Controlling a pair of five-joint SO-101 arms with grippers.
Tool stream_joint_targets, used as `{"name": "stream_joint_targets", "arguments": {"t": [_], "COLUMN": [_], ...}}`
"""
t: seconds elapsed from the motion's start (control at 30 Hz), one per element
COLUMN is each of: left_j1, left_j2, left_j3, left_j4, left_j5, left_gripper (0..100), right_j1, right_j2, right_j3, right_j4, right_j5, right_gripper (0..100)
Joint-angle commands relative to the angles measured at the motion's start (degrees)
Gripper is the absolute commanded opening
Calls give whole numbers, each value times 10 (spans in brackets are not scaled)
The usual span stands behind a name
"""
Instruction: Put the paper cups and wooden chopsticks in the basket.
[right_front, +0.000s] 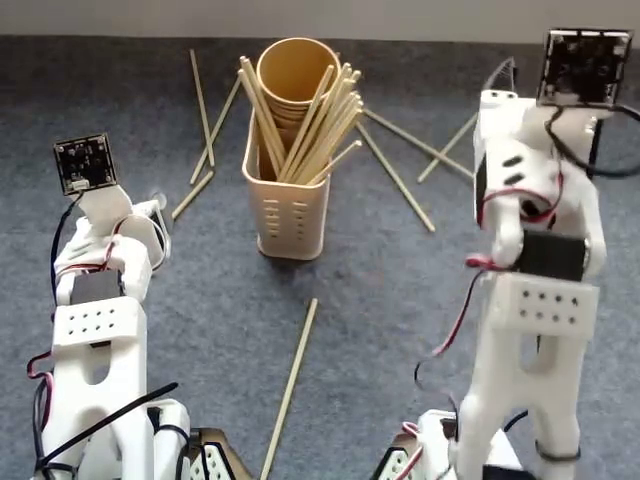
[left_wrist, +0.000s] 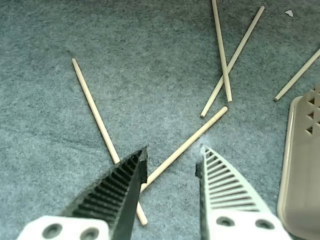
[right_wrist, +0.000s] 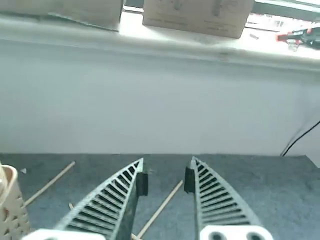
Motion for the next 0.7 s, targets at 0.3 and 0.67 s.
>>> {"name": "stream_joint_targets", "arguments": {"t": [0.3,0.67], "left_j1": [4,25], "left_j2": [-16,-15], "left_j3": [4,7], "left_j4": [-11,-11], "left_j5": [3,2], "left_gripper": [189,189], "right_j1": [-19,-67], "right_j2": [511,1013], "right_j3": [-315,-823], "right_j4": [-50,-29], "right_j5": [63,84], "right_gripper": [135,135]}}
